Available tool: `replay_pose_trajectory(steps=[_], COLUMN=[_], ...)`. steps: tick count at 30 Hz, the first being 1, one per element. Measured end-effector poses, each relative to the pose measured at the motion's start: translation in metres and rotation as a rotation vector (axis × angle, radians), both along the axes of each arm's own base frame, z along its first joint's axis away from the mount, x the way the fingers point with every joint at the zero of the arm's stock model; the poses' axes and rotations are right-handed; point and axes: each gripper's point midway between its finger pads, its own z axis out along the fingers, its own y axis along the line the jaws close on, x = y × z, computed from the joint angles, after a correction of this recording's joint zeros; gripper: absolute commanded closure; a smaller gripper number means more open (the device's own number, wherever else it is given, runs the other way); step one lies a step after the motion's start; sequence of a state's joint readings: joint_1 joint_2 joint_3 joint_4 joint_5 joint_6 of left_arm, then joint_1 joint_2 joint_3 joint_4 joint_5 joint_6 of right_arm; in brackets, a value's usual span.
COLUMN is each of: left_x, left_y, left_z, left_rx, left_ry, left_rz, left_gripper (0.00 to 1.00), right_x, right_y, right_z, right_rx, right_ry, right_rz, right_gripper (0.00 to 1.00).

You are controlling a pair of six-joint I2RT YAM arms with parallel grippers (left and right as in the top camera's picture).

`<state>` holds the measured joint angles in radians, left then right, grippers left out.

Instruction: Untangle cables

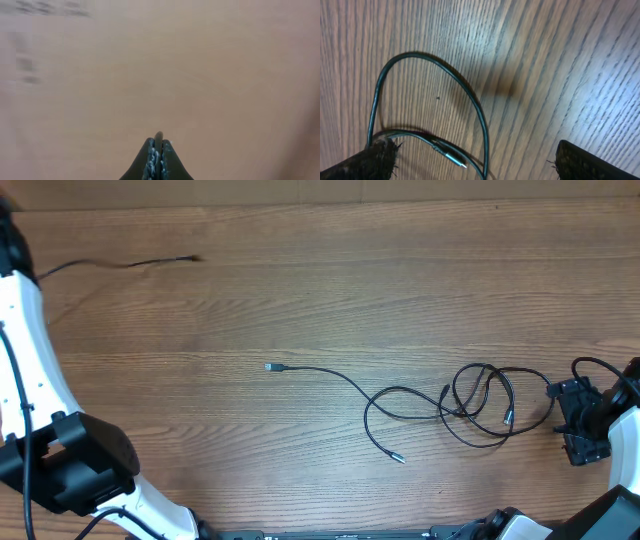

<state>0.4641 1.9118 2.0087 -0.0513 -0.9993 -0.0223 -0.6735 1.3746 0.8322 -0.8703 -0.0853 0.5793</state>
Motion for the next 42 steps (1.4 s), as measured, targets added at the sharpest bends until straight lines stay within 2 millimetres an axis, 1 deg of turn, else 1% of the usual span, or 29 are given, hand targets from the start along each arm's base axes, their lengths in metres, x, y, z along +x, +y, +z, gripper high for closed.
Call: replay_pose_trajectory(steps=[2,4,6,7,8,9,11,13,14,16,18,19,20,21,22,23,24,25,27,29,30,32,34,35,38,42], left_x=[-0.02,-0.036,-0.041,-0.039,-0.034,-0.026,-0.005,0.027,0.048,0.084,0.116,0.129,0.143,0.155,0.164,0.173,0.178,0.183,0.192,0.199,0.199,0.197,0.192,0.186,0.162,0.118], left_y=[0.013,0.025,0.034,0.039,0.043,0.044,0.04,0.029,0.02,0.002,-0.022,-0.035,-0.05,-0.067,-0.083,-0.1,-0.113,-0.127,-0.152,-0.173,-0.18,-0.19,-0.192,-0.192,-0.191,-0.199], left_z=[-0.001,-0.009,-0.025,-0.037,-0.051,-0.062,-0.08,-0.099,-0.114,-0.148,-0.191,-0.215,-0.24,-0.266,-0.285,-0.303,-0.314,-0.322,-0.324,-0.314,-0.308,-0.289,-0.265,-0.25,-0.195,-0.12], left_rx=[-0.004,-0.027,-0.079,-0.116,-0.163,-0.197,-0.264,-0.325,-0.363,-0.438,-0.53,-0.576,-0.629,-0.68,-0.715,-0.745,-0.763,-0.777,-0.78,-0.764,-0.762,-0.755,-0.749,-0.751,-0.738,-0.699], left_ry=[0.021,0.065,0.14,0.174,0.2,0.2,0.177,0.144,0.136,0.144,0.181,0.204,0.227,0.252,0.276,0.301,0.319,0.337,0.353,0.364,0.369,0.373,0.358,0.343,0.276,0.2], left_rz=[0.082,0.132,0.12,0.082,0.015,-0.046,-0.183,-0.343,-0.433,-0.567,-0.683,-0.73,-0.777,-0.818,-0.853,-0.886,-0.906,-0.928,-0.963,-0.989,-0.995,-1.005,-1.003,-0.994,-0.975,-0.976], left_gripper=[0.96,0.96,0.96,0.96,0.96,0.96,0.96,0.96,0.96,0.92,0.88,0.82,0.6,0.41,0.3,0.17,0.05,0.0,0.0,0.0,0.01,0.0,0.01,0.0,0.0,0.01], right_x=[0.0,0.0,0.001,0.002,0.002,0.002,0.003,0.003,0.002,0.001,-0.001,-0.002,-0.002,-0.003,-0.003,-0.003,-0.004,-0.005,-0.006,-0.007,-0.007,-0.007,-0.007,-0.007,-0.005,0.004], right_y=[0.003,0.004,0.005,0.007,0.007,0.008,0.01,0.011,0.012,0.014,0.016,0.016,0.017,0.017,0.017,0.018,0.018,0.019,0.02,0.02,0.02,0.02,0.02,0.02,0.016,0.002], right_z=[0.0,0.0,0.0,0.0,0.0,0.0,0.001,0.0,0.0,0.0,0.0,-0.001,-0.001,-0.001,-0.001,-0.001,-0.001,-0.001,-0.001,-0.001,-0.001,-0.001,-0.001,-0.001,0.004,0.022], right_rx=[0.013,0.021,0.028,0.036,0.038,0.043,0.051,0.059,0.064,0.072,0.08,0.082,0.083,0.084,0.085,0.087,0.089,0.091,0.095,0.094,0.093,0.091,0.089,0.088,0.07,0.018], right_ry=[-0.002,-0.004,-0.008,-0.015,-0.016,-0.019,-0.023,-0.023,-0.022,-0.016,-0.006,-0.004,-0.003,-0.002,-0.001,0.001,0.004,0.006,0.012,0.015,0.015,0.016,0.016,0.017,0.016,-0.003], right_rz=[0.002,0.004,0.006,0.008,0.009,0.01,0.011,0.013,0.013,0.014,0.014,0.014,0.014,0.013,0.013,0.013,0.014,0.013,0.015,0.027,0.032,0.044,0.049,0.049,0.052,0.053], right_gripper=[0.0,0.0,0.0,0.0,0.0,0.0,0.0,0.0,0.0,0.0,0.0,0.0,0.0,0.01,0.0,0.0,0.0,0.0,0.0,0.0,0.0,0.0,0.0,0.0,0.0,0.0])
